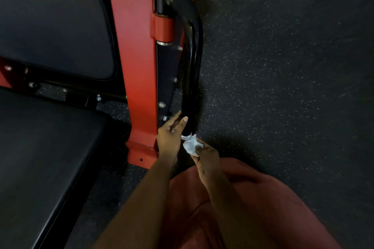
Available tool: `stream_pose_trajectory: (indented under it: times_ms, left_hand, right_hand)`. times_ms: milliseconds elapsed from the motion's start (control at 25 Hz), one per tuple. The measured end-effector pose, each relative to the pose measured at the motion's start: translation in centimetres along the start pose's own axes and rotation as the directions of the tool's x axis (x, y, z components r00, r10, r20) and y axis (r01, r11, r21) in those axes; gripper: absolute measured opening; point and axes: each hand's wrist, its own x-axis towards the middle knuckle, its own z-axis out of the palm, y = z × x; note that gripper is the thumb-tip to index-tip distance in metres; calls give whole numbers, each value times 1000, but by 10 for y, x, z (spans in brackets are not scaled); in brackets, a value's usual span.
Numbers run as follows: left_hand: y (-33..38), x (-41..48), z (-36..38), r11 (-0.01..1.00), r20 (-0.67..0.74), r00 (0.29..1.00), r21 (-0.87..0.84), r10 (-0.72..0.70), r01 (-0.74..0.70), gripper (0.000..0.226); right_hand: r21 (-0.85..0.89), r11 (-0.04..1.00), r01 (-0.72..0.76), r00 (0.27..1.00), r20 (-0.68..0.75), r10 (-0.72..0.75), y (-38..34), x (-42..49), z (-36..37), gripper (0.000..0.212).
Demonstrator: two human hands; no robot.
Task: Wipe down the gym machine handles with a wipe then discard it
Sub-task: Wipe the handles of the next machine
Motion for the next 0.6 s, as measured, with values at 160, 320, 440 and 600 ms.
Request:
stream_pose_trajectory:
  times_ms: [160,320,440,600]
  left_hand:
    - [22,-11,-7,979,56,998,201,-28,17,42]
    - [69,-51,-31,922,122,992,384,11,-58,41]
    - [113,-97,-53,842,227,973,515,50,-163,42]
    - [199,-186,-75,638,430,890,646,150,-419,50]
  right_hand:
    - [-270,960,73,997,-13,-80,-41,-27,-11,34]
    - [-567,795,217,975,79,-209,-103,-97,-23,37]
    - [-622,739,257,963,100,-250,-141,-163,-36,35]
    - [-667,689,285,950,98,-298,-197,-277,-65,33]
